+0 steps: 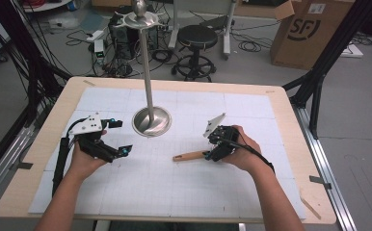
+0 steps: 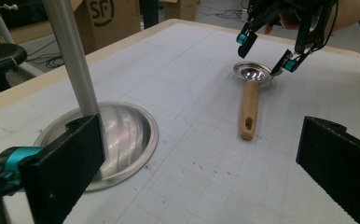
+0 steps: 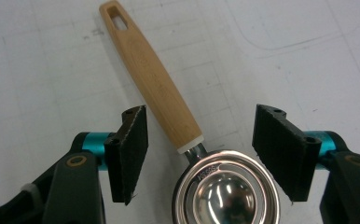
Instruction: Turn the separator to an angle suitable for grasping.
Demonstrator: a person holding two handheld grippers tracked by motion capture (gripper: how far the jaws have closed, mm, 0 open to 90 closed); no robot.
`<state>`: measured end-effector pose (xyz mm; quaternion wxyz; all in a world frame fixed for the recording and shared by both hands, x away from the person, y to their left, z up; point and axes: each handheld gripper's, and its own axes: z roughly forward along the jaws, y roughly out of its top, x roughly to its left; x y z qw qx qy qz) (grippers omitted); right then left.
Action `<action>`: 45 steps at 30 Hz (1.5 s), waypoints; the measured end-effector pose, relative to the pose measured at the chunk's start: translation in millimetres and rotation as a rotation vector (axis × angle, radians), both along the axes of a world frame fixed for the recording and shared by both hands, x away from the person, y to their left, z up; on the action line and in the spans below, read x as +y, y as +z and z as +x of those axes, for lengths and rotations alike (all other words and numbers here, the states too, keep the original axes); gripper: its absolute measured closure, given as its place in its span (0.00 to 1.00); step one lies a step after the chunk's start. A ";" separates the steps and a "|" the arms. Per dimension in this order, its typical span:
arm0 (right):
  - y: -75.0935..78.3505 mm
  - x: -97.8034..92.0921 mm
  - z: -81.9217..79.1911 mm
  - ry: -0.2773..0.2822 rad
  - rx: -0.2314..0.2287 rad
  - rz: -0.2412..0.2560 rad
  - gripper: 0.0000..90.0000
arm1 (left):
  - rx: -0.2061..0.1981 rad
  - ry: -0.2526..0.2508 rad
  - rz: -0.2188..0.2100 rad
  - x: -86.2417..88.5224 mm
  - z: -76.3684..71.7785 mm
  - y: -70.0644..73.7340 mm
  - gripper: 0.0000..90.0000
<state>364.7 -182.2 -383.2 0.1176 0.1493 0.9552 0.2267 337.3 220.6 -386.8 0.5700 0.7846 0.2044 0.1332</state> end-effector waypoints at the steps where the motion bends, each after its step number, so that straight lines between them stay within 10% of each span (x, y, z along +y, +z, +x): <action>1: -2.0 1.7 1.2 0.005 0.004 -0.027 0.39 | 0.001 0.001 -0.002 -0.2 0.1 -0.2 0.02; 16: -26.8 23.5 7.9 0.066 0.027 -0.210 0.48 | 0.003 -0.001 0.005 -0.6 0.6 -0.7 0.02; 45: -26.3 19.9 9.0 0.011 0.139 -0.182 0.71 | 0.007 -0.003 0.005 -1.1 0.8 -1.6 0.02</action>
